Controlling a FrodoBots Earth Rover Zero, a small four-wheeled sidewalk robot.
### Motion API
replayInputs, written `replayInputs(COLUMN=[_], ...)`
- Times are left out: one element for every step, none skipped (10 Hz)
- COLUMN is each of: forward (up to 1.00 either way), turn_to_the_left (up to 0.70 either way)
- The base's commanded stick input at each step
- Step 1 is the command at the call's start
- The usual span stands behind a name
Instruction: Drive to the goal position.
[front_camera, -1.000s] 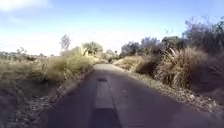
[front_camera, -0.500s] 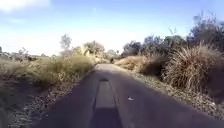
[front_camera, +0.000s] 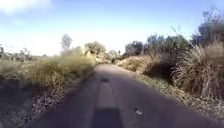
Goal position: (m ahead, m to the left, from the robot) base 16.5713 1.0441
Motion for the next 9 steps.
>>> replayInputs(forward=[0.85,0.85,0.85,0.85,0.85,0.85,0.85,0.85,0.85], turn_to_the_left=[0.00,0.00,0.00,0.00,0.00,0.00,0.00,0.00,0.00])
